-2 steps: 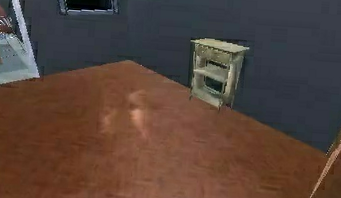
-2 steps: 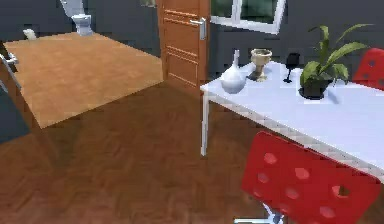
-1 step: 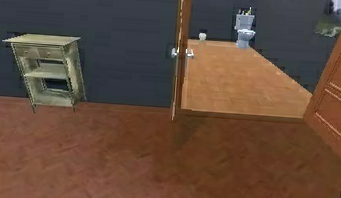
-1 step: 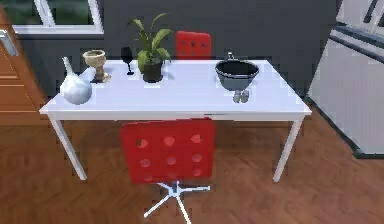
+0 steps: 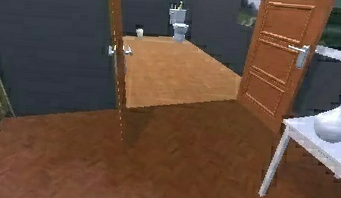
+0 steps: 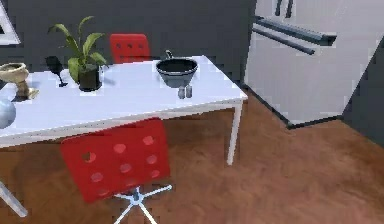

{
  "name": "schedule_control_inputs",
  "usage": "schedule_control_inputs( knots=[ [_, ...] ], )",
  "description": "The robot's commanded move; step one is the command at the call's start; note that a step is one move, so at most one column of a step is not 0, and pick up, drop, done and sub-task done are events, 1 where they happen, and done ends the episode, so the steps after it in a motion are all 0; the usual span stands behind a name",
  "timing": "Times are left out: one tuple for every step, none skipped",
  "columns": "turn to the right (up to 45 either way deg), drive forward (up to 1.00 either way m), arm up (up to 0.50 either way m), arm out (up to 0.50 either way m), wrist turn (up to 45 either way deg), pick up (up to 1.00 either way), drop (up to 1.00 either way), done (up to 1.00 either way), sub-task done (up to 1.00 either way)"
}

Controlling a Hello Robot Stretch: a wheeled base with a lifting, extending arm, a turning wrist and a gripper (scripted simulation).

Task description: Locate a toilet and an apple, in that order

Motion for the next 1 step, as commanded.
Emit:
schedule_control_inputs(
  knots=[
    [3.0,0.00,0.00,0.00,0.0,0.00,0.00,0.00,0.00]
  ],
)
